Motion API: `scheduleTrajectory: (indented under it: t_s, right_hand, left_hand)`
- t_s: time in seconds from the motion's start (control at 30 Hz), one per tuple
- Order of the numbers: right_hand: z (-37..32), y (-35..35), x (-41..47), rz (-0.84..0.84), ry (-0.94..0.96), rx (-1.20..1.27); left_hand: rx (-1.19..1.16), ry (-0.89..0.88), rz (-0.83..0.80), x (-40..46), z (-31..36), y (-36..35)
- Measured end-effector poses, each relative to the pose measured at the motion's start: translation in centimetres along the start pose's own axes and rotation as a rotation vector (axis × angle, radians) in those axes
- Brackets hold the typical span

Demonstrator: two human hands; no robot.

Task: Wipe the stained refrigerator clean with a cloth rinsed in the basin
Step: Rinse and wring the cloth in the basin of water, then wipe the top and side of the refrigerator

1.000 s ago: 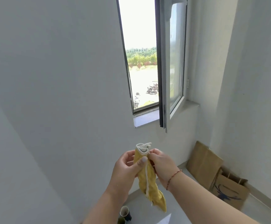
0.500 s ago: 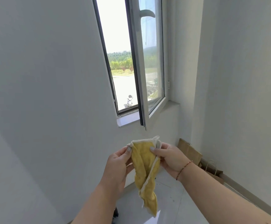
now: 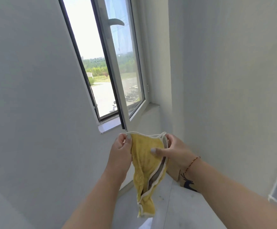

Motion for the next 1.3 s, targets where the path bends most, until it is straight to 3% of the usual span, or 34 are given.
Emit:
scheduleTrajectory:
  t_s: [0.17,0.43,0.5,0.57,0.63,0.73,0.8,0.9,0.93,1.0,1.07,1.2,1.3]
  right_hand:
    - [0.1,2.8,-4.0,0.083,0.003,0.267]
    - [-3.5,7.5,-13.8,0.523,0.216,-0.057]
    - [-3.4,7.7,-16.0,0.521,0.193,0.073]
    - [-1.3,6.9,-18.0,0.418,0.053,0.266]
    - [0.9,5.8,-21.0,0.309,-0.049,0.28]
    - [2.3,7.5,-25.5,0.422,-0.097,0.311]
    - [1.8,10.0,-28.7,0.523,-0.069,0.407]
    - [1.6,13.4,-33.3,0.606,-0.059,0.541]
    - [2.0,14.4,-34.9,0.629,-0.075,0.585]
    - [3.2,16.6,-38.3,0.679,-0.097,0.676]
    - [5.2,18.5,-41.9,0.741,-0.154,0.764]
    - [8.8,19.0,-49.0,0.635,-0.312,0.793]
    - [10.8,22.5,-56.1,0.802,-0.321,0.768]
  left_hand:
    - [-0.041,-0.073,-0.109,-1.7,1.8,-2.4]
    - [0.008,-0.299,-0.336,-7.1,5.3,-7.9]
    - [-0.019,-0.253,-0.384,-8.0,5.0,-9.5]
    - [-0.061,-0.181,-0.432,-9.2,4.5,-11.2]
    - [-0.074,-0.189,-0.499,-11.6,4.7,-13.4]
    - [-0.108,-0.262,-0.466,-13.5,6.1,-14.9]
    - [-0.2,-0.031,-0.45,-14.7,4.5,-16.2]
    - [-0.319,0.72,-0.785,-22.8,-2.3,-21.4]
    - [-0.309,0.846,-0.899,-26.0,-3.5,-22.6]
    - [-0.25,0.826,-1.027,-30.3,-4.2,-25.1]
    - [-0.212,0.679,-1.011,-32.2,-4.3,-27.8]
    - [-0.102,0.533,-0.99,-38.4,-4.4,-33.7]
    - [0.015,0.554,-0.98,-44.0,-5.0,-37.1]
Point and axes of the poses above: each hand's wrist, its own x-axis towards the middle knuckle, its own y-axis out of the back of the hand, z = x × y, the point moved 9 cm from there along x, towards the middle knuckle, and after that the axes turned 8 degrees about -x, right-handed, at the moved point
